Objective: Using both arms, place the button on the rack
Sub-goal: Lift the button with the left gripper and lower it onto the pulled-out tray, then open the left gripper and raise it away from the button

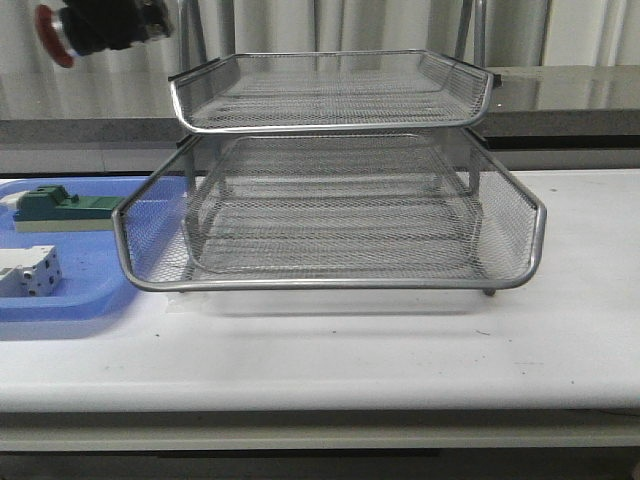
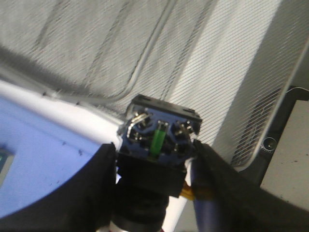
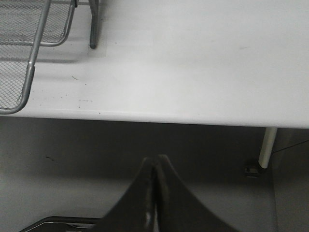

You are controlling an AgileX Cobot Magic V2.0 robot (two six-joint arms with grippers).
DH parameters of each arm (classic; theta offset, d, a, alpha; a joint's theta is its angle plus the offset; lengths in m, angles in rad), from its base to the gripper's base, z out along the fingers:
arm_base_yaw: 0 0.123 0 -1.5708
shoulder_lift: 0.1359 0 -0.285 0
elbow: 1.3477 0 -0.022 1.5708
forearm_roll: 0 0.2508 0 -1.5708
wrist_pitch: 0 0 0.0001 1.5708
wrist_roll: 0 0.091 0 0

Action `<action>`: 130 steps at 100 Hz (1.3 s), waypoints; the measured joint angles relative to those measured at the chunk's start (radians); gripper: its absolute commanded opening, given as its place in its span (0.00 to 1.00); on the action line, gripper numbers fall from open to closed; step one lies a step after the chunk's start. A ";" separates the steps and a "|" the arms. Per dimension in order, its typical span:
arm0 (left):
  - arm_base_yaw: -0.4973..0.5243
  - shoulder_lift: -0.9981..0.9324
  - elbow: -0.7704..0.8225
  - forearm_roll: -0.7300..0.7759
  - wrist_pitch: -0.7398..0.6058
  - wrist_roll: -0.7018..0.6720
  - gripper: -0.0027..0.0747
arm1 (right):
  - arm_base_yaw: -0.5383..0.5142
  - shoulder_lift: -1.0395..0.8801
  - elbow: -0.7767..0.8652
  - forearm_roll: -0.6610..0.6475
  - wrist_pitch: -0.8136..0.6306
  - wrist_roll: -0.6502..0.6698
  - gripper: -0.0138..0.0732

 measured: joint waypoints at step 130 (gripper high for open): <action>-0.279 0.242 0.002 -0.025 -0.134 0.000 0.62 | 0.000 0.000 0.000 0.000 0.000 0.000 0.08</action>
